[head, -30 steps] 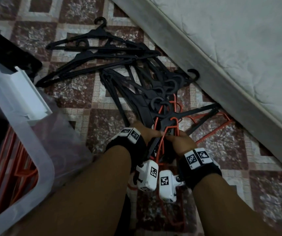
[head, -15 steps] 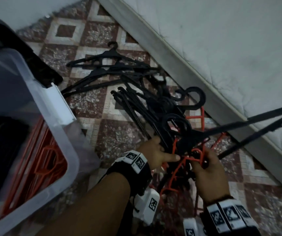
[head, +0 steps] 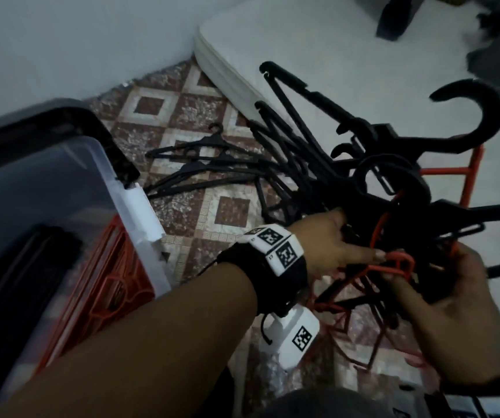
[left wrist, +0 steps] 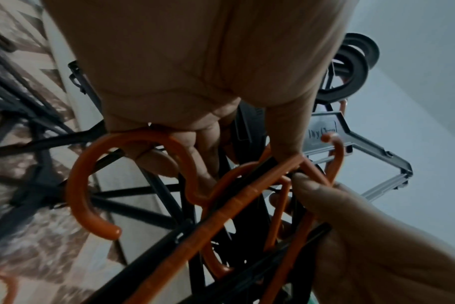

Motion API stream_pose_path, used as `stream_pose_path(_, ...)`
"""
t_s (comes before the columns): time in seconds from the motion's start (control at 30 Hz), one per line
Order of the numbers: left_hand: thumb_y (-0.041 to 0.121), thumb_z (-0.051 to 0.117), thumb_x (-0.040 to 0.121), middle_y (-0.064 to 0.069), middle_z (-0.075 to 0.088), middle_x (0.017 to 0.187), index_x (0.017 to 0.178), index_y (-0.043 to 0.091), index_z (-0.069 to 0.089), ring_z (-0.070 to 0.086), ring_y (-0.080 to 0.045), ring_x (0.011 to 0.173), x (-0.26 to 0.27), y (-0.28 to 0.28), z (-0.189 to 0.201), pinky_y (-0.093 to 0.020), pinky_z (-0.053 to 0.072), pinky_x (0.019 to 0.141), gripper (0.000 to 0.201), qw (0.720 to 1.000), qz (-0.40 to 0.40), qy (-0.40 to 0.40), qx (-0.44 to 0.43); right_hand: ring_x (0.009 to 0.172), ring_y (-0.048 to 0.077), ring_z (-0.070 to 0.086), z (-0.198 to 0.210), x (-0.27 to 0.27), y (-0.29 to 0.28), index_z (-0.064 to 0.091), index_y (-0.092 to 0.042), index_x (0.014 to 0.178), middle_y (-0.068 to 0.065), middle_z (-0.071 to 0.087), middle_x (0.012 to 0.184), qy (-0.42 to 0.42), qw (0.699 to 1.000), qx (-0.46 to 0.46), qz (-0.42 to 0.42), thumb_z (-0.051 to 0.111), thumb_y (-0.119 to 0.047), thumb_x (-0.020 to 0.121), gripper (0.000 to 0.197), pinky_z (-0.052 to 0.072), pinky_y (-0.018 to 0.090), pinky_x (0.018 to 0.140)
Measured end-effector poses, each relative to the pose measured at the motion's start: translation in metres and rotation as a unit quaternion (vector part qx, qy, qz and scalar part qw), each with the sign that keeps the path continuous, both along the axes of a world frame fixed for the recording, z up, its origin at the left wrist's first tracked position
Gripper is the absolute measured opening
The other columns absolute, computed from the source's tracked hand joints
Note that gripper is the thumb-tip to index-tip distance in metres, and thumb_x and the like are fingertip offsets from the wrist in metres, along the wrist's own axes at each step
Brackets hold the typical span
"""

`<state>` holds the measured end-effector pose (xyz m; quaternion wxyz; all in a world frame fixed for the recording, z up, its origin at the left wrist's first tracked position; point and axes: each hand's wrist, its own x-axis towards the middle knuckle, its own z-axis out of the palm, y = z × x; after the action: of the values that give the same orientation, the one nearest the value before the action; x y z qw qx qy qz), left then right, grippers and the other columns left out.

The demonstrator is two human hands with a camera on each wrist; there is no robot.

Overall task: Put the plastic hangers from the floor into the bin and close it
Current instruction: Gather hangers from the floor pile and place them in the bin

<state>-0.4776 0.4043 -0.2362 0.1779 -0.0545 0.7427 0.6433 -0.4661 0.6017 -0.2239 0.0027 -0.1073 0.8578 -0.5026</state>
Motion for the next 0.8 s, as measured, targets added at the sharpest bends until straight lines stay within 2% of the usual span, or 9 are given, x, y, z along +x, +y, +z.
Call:
stream_pose_path(0.03,0.044,0.076,0.076,0.001,0.066,0.124,0.136,0.022,0.049,0.063,-0.019,0.113,0.0,0.0,0.01,-0.041,0.047,0.102,0.069,1.0,-0.004,0.005,-0.003,0.078,-0.005,0.069,0.011,-0.001,0.0,0.048,-0.049,0.112,-0.027,0.069,0.096,0.025,0.999,0.023,-0.014,0.079,-0.048,0.077,0.047,0.057,0.019,0.064)
stream_pose_path(0.1,0.046,0.075,0.077,0.003,0.065,0.125,0.136,0.023,0.048,0.062,-0.018,0.114,0.0,-0.001,0.031,-0.04,0.046,0.103,0.069,0.999,-0.015,0.025,-0.019,0.07,0.007,0.07,0.029,-0.005,0.0,0.05,-0.048,0.114,-0.017,0.071,0.088,0.049,0.995,0.064,-0.053,0.07,-0.064,0.074,0.048,0.06,0.034,0.058)
stream_pose_path(0.17,0.05,0.073,0.079,0.005,0.064,0.127,0.139,0.026,0.046,0.062,-0.014,0.114,0.003,-0.006,0.057,-0.036,0.046,0.104,0.07,0.997,-0.022,0.042,-0.055,0.072,0.016,0.071,0.043,-0.012,0.001,0.052,-0.045,0.118,-0.013,0.071,0.088,0.067,0.994,0.074,-0.054,0.067,-0.07,0.073,0.054,0.059,0.039,0.056)
stream_pose_path(0.27,0.053,0.072,0.08,0.006,0.066,0.123,0.133,0.025,0.054,0.062,-0.012,0.112,0.008,-0.016,0.101,-0.035,0.046,0.104,0.063,0.991,-0.024,0.076,-0.104,0.07,0.021,0.07,0.075,-0.023,-0.002,0.055,-0.046,0.111,-0.01,0.07,0.085,0.095,0.994,0.04,-0.021,0.062,-0.074,0.075,0.046,0.059,0.042,0.061)
stream_pose_path(0.33,0.046,0.072,0.083,0.006,0.069,0.117,0.125,0.022,0.062,0.064,-0.011,0.108,0.011,-0.023,0.13,-0.035,0.049,0.101,0.049,0.991,-0.027,0.097,-0.093,0.072,0.016,0.068,0.1,-0.032,-0.008,0.057,-0.046,0.106,-0.015,0.068,0.086,0.128,0.991,0.039,-0.007,0.061,-0.067,0.079,0.035,0.06,0.036,0.061)
stream_pose_path(0.53,0.035,0.069,0.087,-0.005,0.073,0.109,0.116,0.01,0.068,0.069,-0.022,0.103,0.013,-0.035,0.189,-0.041,0.052,0.098,0.039,0.988,-0.004,0.146,-0.04,0.076,0.013,0.069,0.164,-0.052,-0.034,0.057,-0.054,0.099,-0.018,0.068,0.089,0.19,0.982,0.02,0.009,0.062,-0.055,0.079,0.021,0.059,0.046,0.067)
stream_pose_path(0.67,0.042,0.073,0.081,-0.006,0.074,0.103,0.109,0.012,0.07,0.071,-0.023,0.097,0.019,-0.038,0.214,-0.045,0.054,0.093,0.041,0.985,0.03,0.169,-0.036,0.078,0.013,0.069,0.199,-0.05,-0.043,0.053,-0.057,0.094,-0.02,0.065,0.089,0.225,0.974,0.013,0.024,0.062,-0.051,0.081,0.017,0.06,0.044,0.065)
stream_pose_path(0.73,0.049,0.075,0.076,-0.002,0.076,0.097,0.102,0.017,0.072,0.073,-0.02,0.092,0.025,-0.041,0.226,-0.042,0.057,0.088,0.042,0.983,0.057,0.17,-0.051,0.077,0.006,0.067,0.214,-0.043,-0.048,0.051,-0.059,0.091,-0.029,0.063,0.087,0.24,0.97,0.009,0.03,0.062,-0.05,0.082,0.017,0.06,0.04,0.063)
stream_pose_path(0.8,0.052,0.075,0.075,0.0,0.076,0.094,0.099,0.019,0.072,0.073,-0.018,0.089,0.032,-0.044,0.239,-0.038,0.058,0.084,0.041,0.98,0.075,0.173,-0.067,0.077,-0.006,0.063,0.231,-0.035,-0.054,0.052,-0.056,0.093,-0.035,0.06,0.084,0.242,0.969,0.003,0.045,0.061,-0.049,0.082,0.016,0.057,0.027,0.063)
